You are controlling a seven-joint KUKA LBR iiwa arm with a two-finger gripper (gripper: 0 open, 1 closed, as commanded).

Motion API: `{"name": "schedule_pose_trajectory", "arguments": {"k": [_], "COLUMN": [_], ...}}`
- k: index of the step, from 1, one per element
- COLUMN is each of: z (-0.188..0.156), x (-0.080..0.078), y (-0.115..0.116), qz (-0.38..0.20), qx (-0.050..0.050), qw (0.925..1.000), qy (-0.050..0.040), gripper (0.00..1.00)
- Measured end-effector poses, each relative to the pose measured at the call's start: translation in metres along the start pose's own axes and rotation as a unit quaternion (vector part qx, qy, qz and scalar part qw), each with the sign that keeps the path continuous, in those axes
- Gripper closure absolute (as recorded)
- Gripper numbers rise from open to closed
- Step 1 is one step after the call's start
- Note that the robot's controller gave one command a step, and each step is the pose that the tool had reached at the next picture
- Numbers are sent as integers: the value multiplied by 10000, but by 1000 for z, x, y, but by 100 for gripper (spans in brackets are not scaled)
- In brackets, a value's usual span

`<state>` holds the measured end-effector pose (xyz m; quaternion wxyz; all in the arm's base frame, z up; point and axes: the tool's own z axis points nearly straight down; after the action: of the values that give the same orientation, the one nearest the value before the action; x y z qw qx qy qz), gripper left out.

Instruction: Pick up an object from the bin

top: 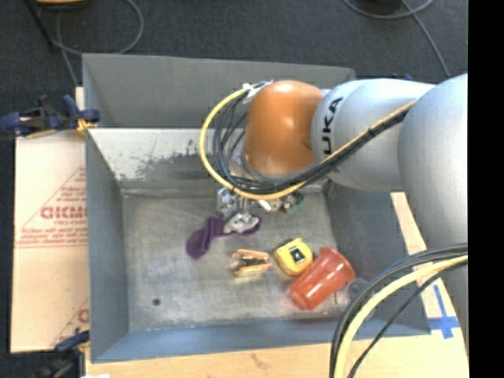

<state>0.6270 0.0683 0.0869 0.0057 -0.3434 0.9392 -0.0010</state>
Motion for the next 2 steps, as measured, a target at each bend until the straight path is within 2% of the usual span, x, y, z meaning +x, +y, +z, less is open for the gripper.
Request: {"name": "schedule_pose_trajectory", "arguments": {"k": [2], "z": [-17], "x": [2], "y": [2], "qz": [8], "qx": [-32], "qw": [10000], "qy": [47], "gripper": [100]}}
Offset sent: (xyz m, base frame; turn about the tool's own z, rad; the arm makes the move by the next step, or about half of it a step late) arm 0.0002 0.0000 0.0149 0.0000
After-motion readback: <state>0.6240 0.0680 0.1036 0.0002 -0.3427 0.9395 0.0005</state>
